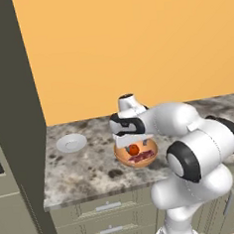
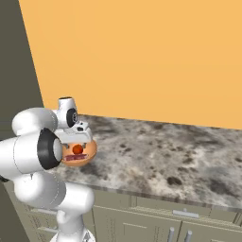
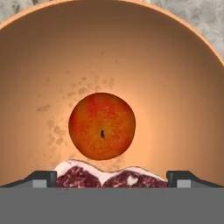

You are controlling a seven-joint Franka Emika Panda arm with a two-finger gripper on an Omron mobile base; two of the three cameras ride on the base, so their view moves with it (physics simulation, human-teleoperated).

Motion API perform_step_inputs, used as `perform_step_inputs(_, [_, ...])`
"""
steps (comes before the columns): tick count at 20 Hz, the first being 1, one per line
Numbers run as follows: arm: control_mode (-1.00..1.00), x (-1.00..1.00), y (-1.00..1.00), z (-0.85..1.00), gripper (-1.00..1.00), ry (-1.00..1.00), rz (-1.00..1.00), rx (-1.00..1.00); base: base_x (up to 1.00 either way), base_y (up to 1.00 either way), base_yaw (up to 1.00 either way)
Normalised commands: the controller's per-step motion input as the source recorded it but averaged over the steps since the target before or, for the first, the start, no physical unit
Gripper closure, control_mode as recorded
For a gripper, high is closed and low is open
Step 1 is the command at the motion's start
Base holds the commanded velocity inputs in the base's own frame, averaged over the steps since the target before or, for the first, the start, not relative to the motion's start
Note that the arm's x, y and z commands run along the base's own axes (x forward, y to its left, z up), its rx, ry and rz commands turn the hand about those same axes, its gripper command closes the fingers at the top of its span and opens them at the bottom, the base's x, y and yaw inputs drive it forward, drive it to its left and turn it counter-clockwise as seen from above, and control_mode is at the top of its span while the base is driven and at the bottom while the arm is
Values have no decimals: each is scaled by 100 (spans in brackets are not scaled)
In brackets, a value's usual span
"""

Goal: Remove the apple from the bowl and place it on the small plate. Then place the bowl with only the steak in the microwave, close the door, and press the start button to microwave the steak.

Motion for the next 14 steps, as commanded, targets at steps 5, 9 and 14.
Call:
perform_step_inputs(5, [-100, 10, 0, -31, -100, 6, 0, 0, 0, 0, 0])
perform_step_inputs(9, [-100, 22, 1, -29, -100, 8, 0, 0, 0, 0, 0])
perform_step_inputs(14, [-100, 15, 0, -19, 100, 3, 0, 0, 0, 0, 0])
